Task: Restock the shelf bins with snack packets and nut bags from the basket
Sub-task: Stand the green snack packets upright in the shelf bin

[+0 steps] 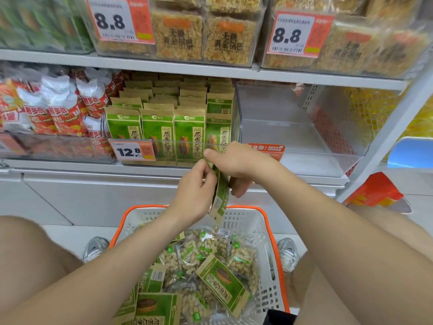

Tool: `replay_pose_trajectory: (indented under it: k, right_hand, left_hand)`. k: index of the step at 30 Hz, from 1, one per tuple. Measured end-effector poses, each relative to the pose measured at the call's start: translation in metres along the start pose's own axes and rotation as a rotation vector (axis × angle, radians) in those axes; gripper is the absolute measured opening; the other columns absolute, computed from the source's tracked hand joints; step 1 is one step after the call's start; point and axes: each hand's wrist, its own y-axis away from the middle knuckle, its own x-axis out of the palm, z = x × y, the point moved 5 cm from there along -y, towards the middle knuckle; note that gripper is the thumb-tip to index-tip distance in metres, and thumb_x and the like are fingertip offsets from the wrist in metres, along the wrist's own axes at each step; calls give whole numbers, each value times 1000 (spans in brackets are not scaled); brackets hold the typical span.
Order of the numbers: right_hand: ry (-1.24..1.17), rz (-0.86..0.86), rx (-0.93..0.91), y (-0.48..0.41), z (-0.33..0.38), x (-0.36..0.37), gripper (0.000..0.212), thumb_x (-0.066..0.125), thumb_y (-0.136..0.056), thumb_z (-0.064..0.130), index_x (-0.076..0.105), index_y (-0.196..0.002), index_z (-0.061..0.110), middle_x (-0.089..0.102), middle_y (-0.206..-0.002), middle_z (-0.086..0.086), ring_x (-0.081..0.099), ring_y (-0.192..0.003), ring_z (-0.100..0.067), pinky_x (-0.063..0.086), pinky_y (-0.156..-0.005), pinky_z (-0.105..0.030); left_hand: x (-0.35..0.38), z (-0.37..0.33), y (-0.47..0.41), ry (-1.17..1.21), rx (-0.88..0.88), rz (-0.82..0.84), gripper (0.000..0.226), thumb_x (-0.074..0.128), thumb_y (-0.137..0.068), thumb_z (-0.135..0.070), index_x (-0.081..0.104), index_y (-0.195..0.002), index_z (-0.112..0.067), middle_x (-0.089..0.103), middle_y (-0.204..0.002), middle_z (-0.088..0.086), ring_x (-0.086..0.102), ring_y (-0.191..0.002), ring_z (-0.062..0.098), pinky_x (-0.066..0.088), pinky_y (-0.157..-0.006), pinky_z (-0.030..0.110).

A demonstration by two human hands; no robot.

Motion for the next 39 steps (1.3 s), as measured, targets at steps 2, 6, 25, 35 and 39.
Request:
replay_pose_trajectory:
  k: [2,6,25,35,39]
  right_hand:
    - [-202,32,-14,-3,2,2,53,51,-104,49,66,-97,-1,75,-73,-22,76,-62,-37,66,-69,-49]
    - [-368,-3,-57,-7,5,-2,21,50,-104,12,68,-101,1,77,-84,-20,78,-69,-33,65,-66,-53]
    - [-476,-68,-384,-2,19,-28,25,75,-96,30,81,-85,9,77,-74,-5,68,-62,-10,54,-57,-23]
    - [-709,-242,-304,-5,14,-33,27,55,-108,22,70,-95,3,78,-88,-15,74,-72,-18,56,-58,-24]
    - [-770,-151,-198,-3,12,-31,24,57,-104,19,70,-103,0,78,-84,-17,79,-75,-29,63,-57,-36]
  left_hand:
    - [-5,-11,2,50,88,-10,26,43,-112,-29,50,-91,-15,58,-77,-1,49,-69,19,37,-62,33]
    - [-19,-17,-12,121,50,-50,33,45,-103,-38,59,-88,-12,64,-96,9,62,-95,29,50,-84,46]
    - [-60,-32,-32,302,-51,-321,39,56,-107,-41,74,-84,-14,73,-72,7,67,-66,21,52,-64,40]
    - [-68,-40,-33,-294,-4,-413,73,24,-110,-59,59,-63,-16,63,-63,-1,61,-63,20,38,-57,35]
    - [-64,-47,-31,-417,161,-429,65,23,-108,-63,55,-66,-25,59,-59,-7,60,-58,14,44,-54,34]
